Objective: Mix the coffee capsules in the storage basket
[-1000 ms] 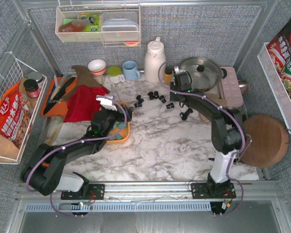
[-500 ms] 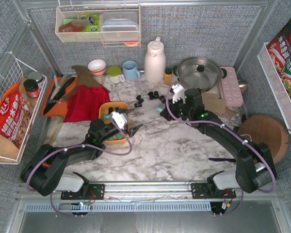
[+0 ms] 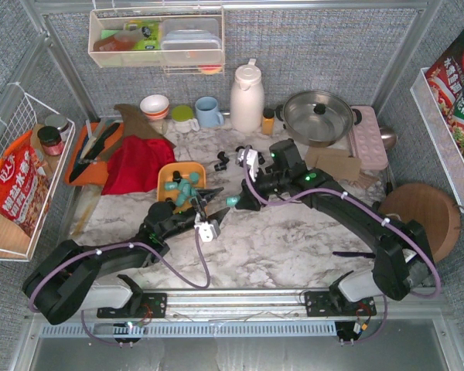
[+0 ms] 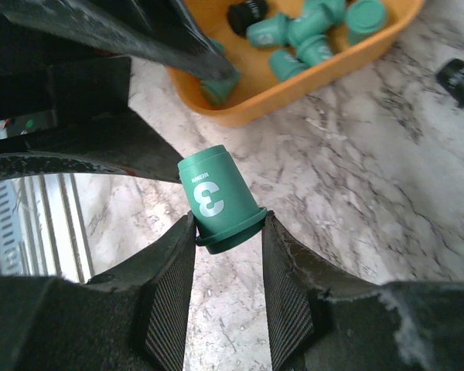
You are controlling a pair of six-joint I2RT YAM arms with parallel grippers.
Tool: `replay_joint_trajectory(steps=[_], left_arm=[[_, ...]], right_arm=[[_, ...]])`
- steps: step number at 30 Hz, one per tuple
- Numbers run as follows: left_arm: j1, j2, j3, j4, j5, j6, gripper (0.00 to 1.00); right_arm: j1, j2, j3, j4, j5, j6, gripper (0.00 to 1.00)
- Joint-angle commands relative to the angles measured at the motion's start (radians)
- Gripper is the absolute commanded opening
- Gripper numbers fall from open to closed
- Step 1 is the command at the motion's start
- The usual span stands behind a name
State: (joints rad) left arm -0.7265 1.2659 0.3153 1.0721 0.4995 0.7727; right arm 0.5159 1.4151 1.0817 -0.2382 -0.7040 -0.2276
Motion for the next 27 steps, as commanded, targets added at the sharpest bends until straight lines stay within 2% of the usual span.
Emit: replay_joint_trajectory(steps=[1,7,17,24,27], left_arm=[[-0.019,-0.003,0.003,-0.03,-0.005,0.065,0.69],[-0.04,-0.008,0.01,-0.082,0.006,0.102,0.62],[-0.072,-0.001,0.02,-0.127,0.019,0.136,0.46],[-0.087,0.0,0.019,-0.129,0.019,0.141,0.44],[-0.096,0.001,0.019,-0.128,0.01,0.142,0.47]], right_arm=[[0.029,0.024,0.04,-0.129,-0.045,-0.091,0.37],[0.059,0.04,0.072,-0.192,-0.04,-0.122,0.37],[0.092,0.048,0.101,-0.232,-0.014,-0.137,0.39],[0.109,0.067,0.128,-0.254,0.017,-0.134,0.4],[0.115,0.081,0.144,-0.27,0.037,-0.134,0.4]])
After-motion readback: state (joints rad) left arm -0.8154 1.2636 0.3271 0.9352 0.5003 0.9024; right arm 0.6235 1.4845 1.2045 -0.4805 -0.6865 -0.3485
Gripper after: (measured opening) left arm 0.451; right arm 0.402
